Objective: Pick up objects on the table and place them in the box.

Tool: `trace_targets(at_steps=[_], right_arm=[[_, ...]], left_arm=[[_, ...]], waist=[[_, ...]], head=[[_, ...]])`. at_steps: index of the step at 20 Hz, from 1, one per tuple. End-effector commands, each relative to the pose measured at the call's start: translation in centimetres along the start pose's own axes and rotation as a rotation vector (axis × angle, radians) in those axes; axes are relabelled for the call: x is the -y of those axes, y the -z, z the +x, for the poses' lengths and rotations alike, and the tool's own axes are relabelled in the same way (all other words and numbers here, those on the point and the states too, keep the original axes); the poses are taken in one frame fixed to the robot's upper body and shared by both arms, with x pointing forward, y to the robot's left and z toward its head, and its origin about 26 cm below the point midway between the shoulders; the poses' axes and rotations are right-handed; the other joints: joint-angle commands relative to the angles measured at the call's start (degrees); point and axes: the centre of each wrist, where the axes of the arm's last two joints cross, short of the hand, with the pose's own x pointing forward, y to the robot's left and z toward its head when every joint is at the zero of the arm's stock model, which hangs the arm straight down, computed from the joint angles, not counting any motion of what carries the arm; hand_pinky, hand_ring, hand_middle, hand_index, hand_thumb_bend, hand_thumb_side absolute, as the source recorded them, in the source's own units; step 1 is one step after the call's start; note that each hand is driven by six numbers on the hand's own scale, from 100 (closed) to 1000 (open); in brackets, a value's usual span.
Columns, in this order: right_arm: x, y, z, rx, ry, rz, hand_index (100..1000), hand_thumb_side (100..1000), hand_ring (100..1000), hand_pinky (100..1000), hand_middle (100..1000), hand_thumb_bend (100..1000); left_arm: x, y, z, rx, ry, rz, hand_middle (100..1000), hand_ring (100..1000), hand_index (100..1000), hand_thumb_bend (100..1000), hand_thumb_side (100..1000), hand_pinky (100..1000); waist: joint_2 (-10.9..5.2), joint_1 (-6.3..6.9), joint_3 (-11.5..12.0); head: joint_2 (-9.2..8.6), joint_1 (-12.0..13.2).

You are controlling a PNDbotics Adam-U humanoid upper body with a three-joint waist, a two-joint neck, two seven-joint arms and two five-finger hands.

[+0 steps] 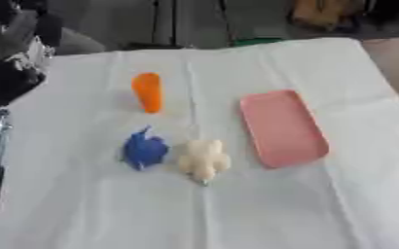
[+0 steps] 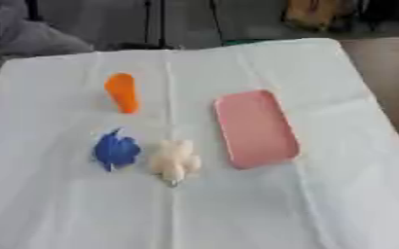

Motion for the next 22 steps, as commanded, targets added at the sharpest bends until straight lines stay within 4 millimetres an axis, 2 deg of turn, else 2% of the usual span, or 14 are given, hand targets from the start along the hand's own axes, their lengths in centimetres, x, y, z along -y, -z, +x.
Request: trace_targets(at_steps=[1, 15, 19, 21, 22], right_arm=[[0.3, 0.4, 1.0, 0.026, -0.022, 0.016, 741, 710, 492, 560, 833, 100], [0.3, 0.4, 1.0, 0.025, -0.023, 0.018, 741, 709, 492, 560, 833, 100], [0.3, 0.4, 1.0, 0.025, -0.024, 0.018, 741, 709, 492, 560, 834, 100], [0.3, 0.4, 1.0, 0.024, -0.023, 0.023, 741, 710, 492, 560, 833, 100], [0.3, 0.4, 1.0, 0.023, -0.022, 0.025, 741, 710, 492, 560, 833, 100]], left_arm=[[-0.4, 0.5, 0.7, 0.035, 0.008, 0.001, 752, 757, 921, 434, 450, 715], [-0.4, 0.7, 0.8, 0.031, 0.024, -0.018, 752, 758, 920, 436, 455, 715], [-0.4, 1.1, 0.9, 0.015, 0.059, -0.046, 754, 760, 920, 435, 456, 715], [-0.5, 1.8, 0.3, -0.024, 0.129, -0.103, 771, 785, 920, 448, 454, 725], [-0.4, 2.2, -0.1, -0.049, 0.168, -0.141, 794, 808, 929, 457, 491, 739]], waist=[[-1.06, -0.16, -0.1], [-1.04, -0.12, -0.1], [-1.08, -0.10, -0.1], [-1.24, -0.04, -0.2], [-1.32, -0.04, -0.4]], head=[[0.58, 0.2], [0.57, 0.3], [0.62, 0.2], [0.59, 0.2], [0.60, 0.2]])
